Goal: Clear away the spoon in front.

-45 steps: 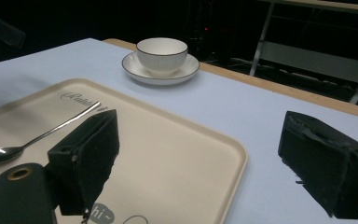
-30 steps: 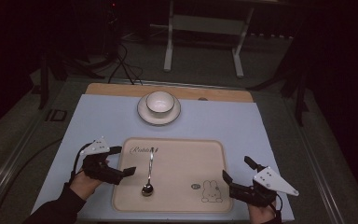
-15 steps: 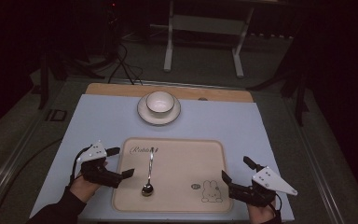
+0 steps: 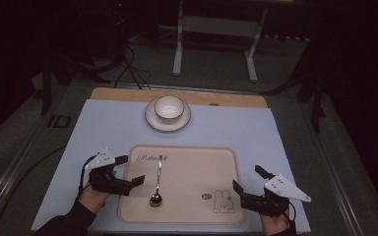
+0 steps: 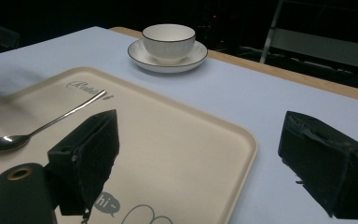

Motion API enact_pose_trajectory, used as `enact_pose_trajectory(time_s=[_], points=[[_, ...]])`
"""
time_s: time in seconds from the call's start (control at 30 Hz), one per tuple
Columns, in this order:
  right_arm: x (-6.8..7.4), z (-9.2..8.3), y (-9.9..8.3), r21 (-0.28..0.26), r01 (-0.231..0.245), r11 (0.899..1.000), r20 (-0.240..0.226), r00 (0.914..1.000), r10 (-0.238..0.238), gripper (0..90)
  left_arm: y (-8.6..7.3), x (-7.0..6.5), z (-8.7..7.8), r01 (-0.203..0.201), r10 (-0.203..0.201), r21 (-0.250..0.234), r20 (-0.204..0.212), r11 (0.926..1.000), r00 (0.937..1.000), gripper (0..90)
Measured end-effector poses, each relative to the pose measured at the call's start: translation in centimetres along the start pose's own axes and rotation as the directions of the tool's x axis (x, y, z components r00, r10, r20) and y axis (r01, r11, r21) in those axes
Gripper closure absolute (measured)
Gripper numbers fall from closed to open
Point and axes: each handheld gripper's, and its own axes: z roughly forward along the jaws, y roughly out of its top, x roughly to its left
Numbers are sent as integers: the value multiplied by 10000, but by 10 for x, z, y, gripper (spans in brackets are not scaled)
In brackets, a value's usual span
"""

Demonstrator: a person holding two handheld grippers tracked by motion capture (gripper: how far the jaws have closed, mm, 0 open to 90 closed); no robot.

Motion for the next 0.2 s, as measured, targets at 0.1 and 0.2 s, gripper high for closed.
enact_pose_trajectory(time_s=[0.1, 0.2], points=[[0, 0, 0, -19, -47, 10000, -12, 10000, 47, 123, 0, -1, 0, -66, 67, -39, 58, 10000, 10000, 0], [-1, 0, 0, -16, -76, 10000, -12, 10000, 76, 123, 0, -3, 0, -166, 168, -155, 122, 9997, 9998, 0]])
